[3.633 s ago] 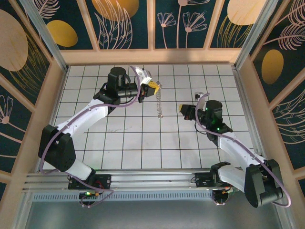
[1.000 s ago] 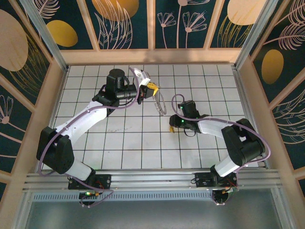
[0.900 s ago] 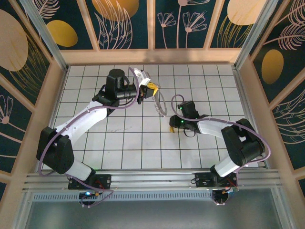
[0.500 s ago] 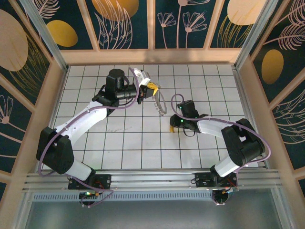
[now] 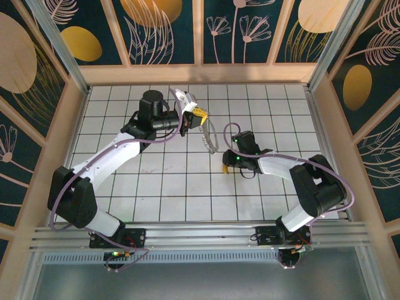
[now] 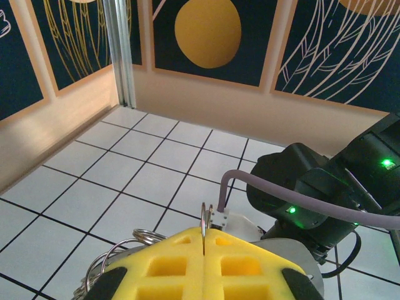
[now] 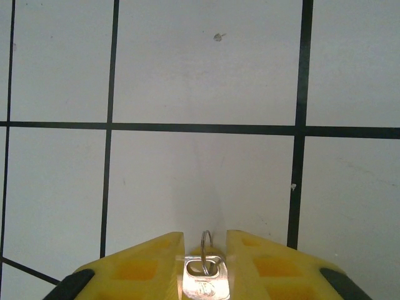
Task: Put the keys on the keyring
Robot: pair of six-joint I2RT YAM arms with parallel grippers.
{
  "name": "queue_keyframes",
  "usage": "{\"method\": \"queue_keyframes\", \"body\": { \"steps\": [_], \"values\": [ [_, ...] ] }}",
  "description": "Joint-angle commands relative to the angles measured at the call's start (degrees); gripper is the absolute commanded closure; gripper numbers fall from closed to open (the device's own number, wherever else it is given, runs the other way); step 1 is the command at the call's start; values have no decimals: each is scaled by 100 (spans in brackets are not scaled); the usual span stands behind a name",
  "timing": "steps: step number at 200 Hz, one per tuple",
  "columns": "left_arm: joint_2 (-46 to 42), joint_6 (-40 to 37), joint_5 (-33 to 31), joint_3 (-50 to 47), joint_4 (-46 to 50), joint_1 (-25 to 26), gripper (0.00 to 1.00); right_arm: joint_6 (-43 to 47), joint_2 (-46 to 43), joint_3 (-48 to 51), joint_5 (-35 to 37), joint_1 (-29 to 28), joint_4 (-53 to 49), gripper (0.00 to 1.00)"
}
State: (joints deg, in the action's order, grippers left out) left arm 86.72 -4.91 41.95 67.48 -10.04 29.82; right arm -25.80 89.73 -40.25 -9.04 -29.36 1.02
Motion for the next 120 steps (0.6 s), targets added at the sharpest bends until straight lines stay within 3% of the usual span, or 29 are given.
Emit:
{"method": "queue_keyframes", "body": {
  "steps": [1, 120],
  "values": [
    [-151, 20, 63, -16, -259, 32, 100, 16, 101, -99, -23, -52, -40, 77],
    [-146, 32, 69, -16, -278, 31, 100, 32, 114, -50, -54, -59, -31, 79]
  ]
}}
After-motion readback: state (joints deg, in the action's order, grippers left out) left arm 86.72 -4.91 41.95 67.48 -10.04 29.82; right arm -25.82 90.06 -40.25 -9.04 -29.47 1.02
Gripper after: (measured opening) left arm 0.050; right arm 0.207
